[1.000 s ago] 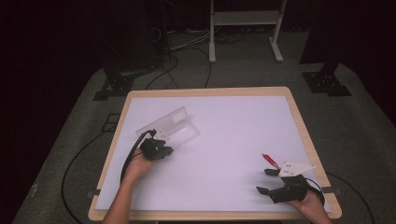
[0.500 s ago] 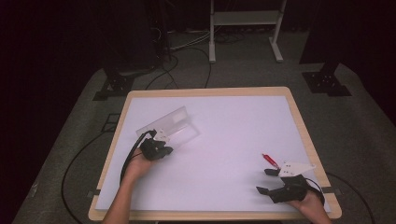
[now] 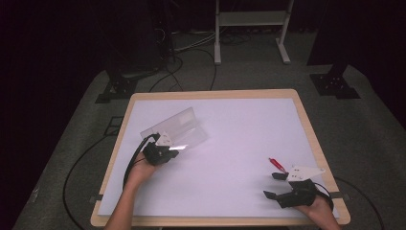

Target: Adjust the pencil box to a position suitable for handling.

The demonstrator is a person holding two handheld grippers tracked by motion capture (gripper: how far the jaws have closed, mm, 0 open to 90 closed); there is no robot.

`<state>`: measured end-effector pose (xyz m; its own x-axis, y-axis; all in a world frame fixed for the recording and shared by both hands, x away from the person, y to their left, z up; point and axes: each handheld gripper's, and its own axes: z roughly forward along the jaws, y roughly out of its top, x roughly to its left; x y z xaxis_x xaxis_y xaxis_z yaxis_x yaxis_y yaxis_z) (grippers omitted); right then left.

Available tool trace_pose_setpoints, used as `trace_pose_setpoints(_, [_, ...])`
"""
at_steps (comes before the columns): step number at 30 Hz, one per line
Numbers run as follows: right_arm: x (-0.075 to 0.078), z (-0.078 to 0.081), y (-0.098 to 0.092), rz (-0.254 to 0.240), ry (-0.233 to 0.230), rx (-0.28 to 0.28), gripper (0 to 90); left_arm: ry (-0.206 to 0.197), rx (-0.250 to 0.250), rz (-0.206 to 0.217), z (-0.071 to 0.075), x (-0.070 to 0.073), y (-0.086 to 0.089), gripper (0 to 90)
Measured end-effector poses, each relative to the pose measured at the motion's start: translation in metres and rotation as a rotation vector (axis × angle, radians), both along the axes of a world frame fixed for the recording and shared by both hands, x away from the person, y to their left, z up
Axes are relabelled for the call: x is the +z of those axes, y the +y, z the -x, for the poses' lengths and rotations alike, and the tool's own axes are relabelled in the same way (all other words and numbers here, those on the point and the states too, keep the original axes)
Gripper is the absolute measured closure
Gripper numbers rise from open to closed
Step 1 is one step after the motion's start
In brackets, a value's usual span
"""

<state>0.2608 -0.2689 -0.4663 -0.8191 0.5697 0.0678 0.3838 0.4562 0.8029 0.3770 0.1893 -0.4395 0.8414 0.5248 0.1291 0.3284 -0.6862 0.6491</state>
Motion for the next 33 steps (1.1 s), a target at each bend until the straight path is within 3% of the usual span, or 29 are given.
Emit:
trace_pose_setpoints(14, [0.004, -0.001, -0.010, -0.006, -0.017, -0.030, 24.0, -0.017, -0.066, 0.031, 0.012, 0.008, -0.017, 89.6])
trace_pose_setpoints(33, [0.006, -0.002, -0.010, 0.004, -0.029, -0.031, 24.0, -0.016, -0.167, 0.030, 0.025, 0.010, -0.051, 89.6])
